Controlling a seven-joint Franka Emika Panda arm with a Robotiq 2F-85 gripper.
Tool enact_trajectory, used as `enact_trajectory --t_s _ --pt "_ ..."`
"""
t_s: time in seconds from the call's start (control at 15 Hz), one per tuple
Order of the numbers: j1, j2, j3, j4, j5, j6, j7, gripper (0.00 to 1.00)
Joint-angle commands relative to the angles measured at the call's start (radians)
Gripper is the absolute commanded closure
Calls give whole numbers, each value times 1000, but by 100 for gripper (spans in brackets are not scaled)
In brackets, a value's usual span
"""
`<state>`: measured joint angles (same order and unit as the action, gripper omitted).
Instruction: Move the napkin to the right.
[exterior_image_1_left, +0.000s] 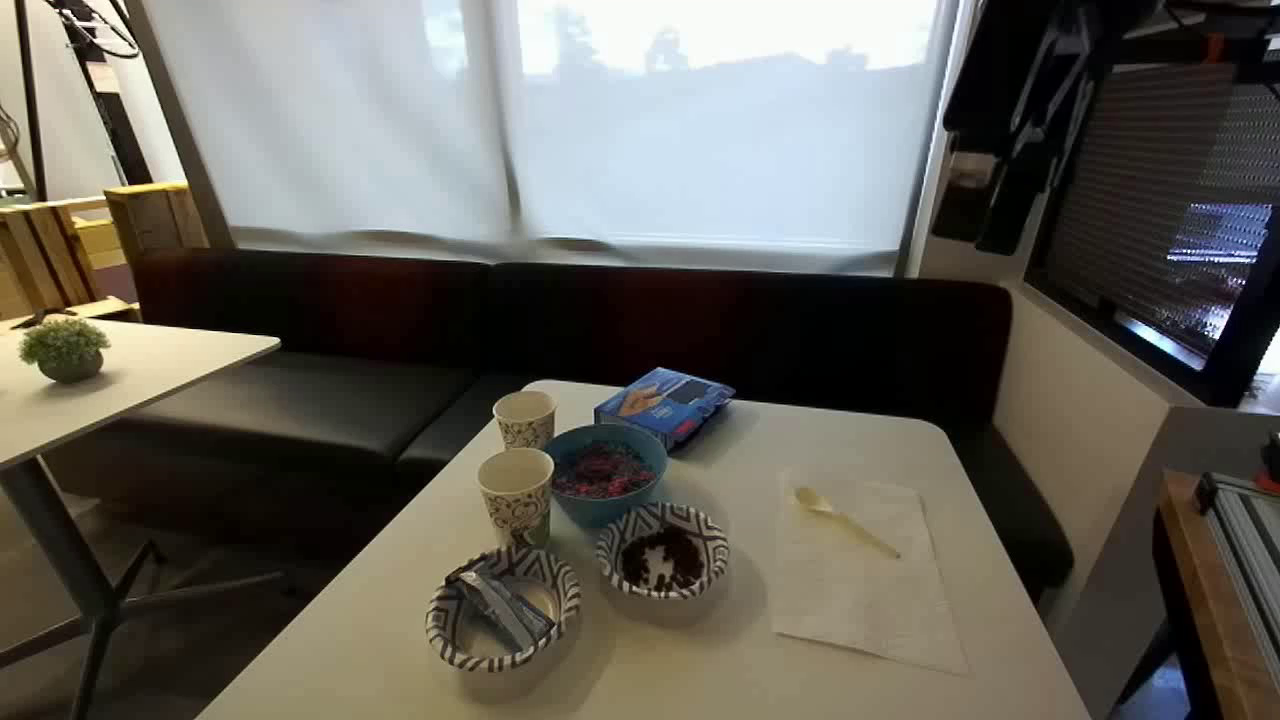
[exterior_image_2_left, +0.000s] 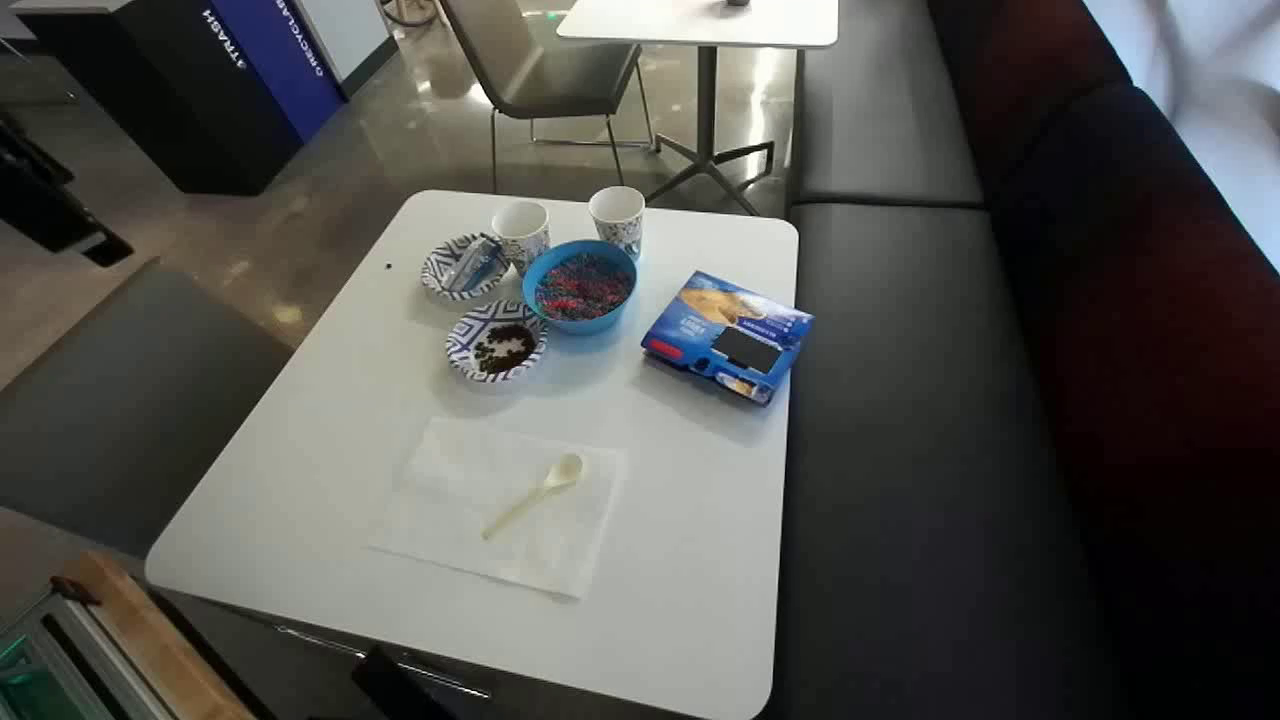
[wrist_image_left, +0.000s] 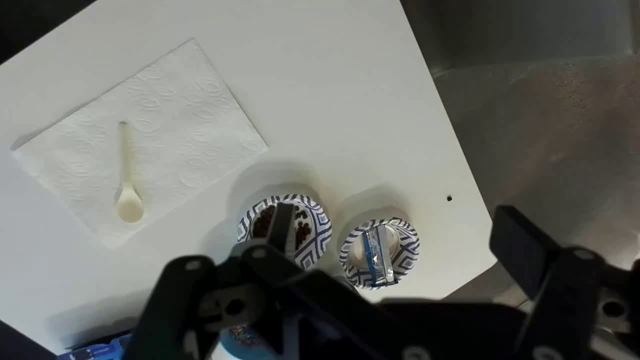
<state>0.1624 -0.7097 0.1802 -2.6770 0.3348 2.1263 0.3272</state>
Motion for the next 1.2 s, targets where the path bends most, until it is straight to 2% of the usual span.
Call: enact_trajectory --t_s 0.0,1.0,1.13 --pt "-5 -1 4 2 2 -4 -2 0" --pt "-5 0 4 2 2 -4 -2 0" --pt "-67 39 35 -14 -47 78 62 0"
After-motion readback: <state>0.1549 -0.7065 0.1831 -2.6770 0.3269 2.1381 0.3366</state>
